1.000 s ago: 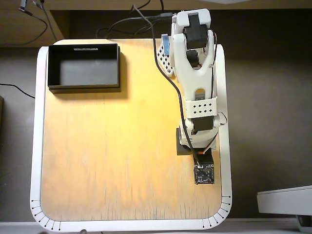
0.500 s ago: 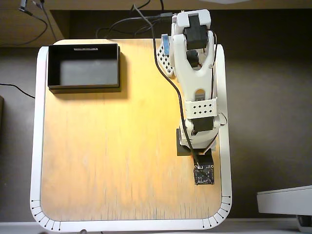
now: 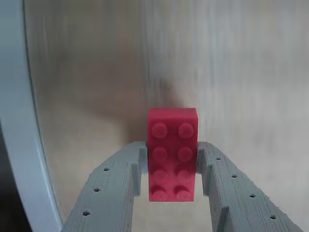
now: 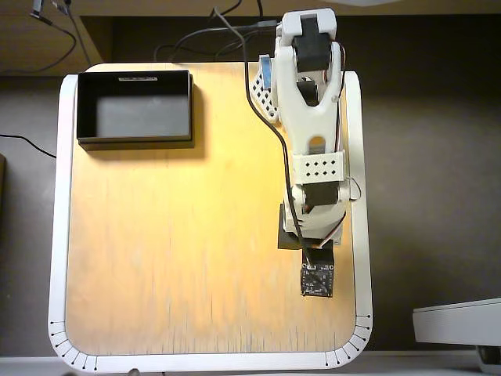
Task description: Grasp a lego block and put it in the bin.
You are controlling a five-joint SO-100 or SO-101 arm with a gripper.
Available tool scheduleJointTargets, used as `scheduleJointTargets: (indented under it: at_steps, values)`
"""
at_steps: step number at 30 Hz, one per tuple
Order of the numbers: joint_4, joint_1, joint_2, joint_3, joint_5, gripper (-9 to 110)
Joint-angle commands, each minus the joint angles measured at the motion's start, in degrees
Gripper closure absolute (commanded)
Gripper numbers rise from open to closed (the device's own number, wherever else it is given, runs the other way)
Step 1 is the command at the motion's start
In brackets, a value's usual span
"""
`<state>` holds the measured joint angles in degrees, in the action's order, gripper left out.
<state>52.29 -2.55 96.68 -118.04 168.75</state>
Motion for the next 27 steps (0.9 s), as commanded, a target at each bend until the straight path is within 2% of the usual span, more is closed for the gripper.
scheduleJointTargets:
  at_steps: [1, 8, 15, 21, 27]
  values:
    - [2.81, 2.11, 11.51, 6.33, 0.09, 101]
    - [11.6, 7.21, 23.91, 6.33, 2.11, 101]
    - [20.21, 16.61, 37.09, 6.33, 6.24, 101]
    - [20.21, 28.56, 43.77, 6.33, 8.79, 101]
    - [20.48, 45.18, 44.12, 6.33, 11.95, 101]
